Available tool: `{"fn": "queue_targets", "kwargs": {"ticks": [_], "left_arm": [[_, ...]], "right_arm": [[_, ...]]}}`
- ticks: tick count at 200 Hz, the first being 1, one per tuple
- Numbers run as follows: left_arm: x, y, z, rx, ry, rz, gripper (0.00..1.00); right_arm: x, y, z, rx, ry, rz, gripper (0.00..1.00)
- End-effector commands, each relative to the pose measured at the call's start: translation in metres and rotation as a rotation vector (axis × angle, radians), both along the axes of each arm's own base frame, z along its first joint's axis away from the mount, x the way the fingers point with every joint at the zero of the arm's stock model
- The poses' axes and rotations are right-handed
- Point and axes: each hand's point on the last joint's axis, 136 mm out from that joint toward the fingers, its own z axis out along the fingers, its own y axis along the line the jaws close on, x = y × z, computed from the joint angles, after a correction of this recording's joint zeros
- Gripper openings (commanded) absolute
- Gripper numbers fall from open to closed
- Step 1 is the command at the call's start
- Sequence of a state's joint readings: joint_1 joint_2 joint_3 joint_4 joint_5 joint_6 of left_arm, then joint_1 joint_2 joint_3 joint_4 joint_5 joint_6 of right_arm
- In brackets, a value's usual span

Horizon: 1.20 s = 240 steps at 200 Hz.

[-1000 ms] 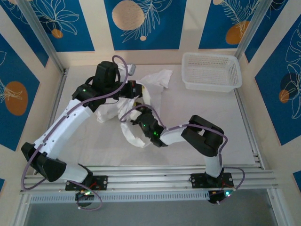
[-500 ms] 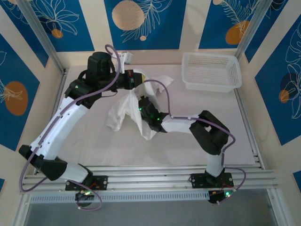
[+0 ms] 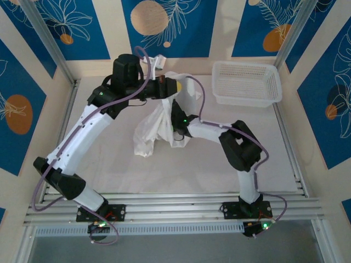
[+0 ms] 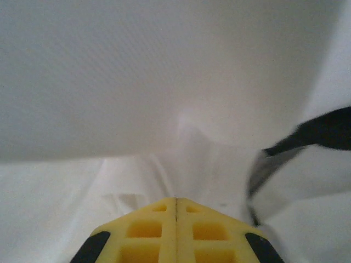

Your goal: Fold the inside-out t-shirt

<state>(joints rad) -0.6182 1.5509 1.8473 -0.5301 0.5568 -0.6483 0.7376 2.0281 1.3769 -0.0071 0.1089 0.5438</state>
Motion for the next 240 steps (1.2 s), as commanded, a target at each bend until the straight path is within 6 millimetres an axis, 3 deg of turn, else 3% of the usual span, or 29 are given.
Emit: {"fn": "queue_targets", "kwargs": {"ticks": [1, 25, 57, 81, 99, 111, 123, 137, 149, 152, 162, 168, 188, 219, 231, 240], "left_arm": [[-0.046, -0.010, 0.072, -0.137, -0.164, -0.157, 0.00], [-0.070, -0.018, 0.090, -0.170, -0.197, -0.242, 0.00], [-0.093, -0.033, 0.090, -0.159, -0.203, -0.307, 0.00], [-0.107, -0.040, 0.094, -0.166, -0.209, -0.352, 0.00], [-0.129, -0.040, 0.106, -0.182, -0.241, -0.408, 0.00], [-0.141, -0.039, 0.111, -0.176, -0.271, -0.426, 0.00], [-0.146, -0.038, 0.114, -0.156, -0.299, -0.419, 0.00], [-0.146, -0.038, 0.112, -0.126, -0.321, -0.406, 0.00], [-0.147, -0.039, 0.110, -0.117, -0.326, -0.410, 0.00], [-0.146, -0.040, 0.109, -0.113, -0.326, -0.410, 0.00], [-0.145, -0.041, 0.106, -0.105, -0.326, -0.409, 0.00], [-0.144, -0.042, 0.104, -0.097, -0.327, -0.405, 0.00], [-0.141, -0.044, 0.101, -0.082, -0.328, -0.398, 0.00], [-0.145, -0.041, 0.111, -0.095, -0.350, -0.397, 0.00], [-0.145, -0.036, 0.116, -0.089, -0.371, -0.378, 0.00], [-0.142, -0.033, 0.117, -0.078, -0.386, -0.354, 0.00]], "right_arm": [[-0.031, 0.006, -0.051, -0.008, 0.279, 0.018, 0.00], [-0.020, 0.005, -0.048, -0.024, 0.293, 0.011, 0.00], [-0.004, 0.006, -0.035, -0.050, 0.286, -0.004, 0.00], [-0.007, 0.002, -0.063, -0.116, 0.332, -0.028, 0.05], [-0.014, -0.009, -0.088, -0.221, 0.351, -0.032, 0.13], [-0.018, -0.014, -0.094, -0.291, 0.337, -0.013, 0.23], [-0.021, -0.020, -0.095, -0.366, 0.330, 0.012, 0.40], [-0.026, -0.027, -0.094, -0.454, 0.326, 0.034, 0.62], [-0.034, -0.030, -0.095, -0.514, 0.330, 0.076, 0.74], [-0.036, -0.031, -0.095, -0.531, 0.329, 0.087, 0.83], [-0.044, -0.033, -0.097, -0.588, 0.320, 0.124, 0.88], [-0.048, -0.035, -0.100, -0.631, 0.310, 0.141, 0.98], [-0.058, -0.046, -0.113, -0.754, 0.282, 0.169, 0.99], [-0.064, -0.063, -0.138, -0.881, 0.296, 0.189, 0.95], [-0.065, -0.071, -0.149, -0.958, 0.284, 0.211, 0.90], [-0.067, -0.075, -0.151, -1.006, 0.274, 0.219, 0.78]]}}
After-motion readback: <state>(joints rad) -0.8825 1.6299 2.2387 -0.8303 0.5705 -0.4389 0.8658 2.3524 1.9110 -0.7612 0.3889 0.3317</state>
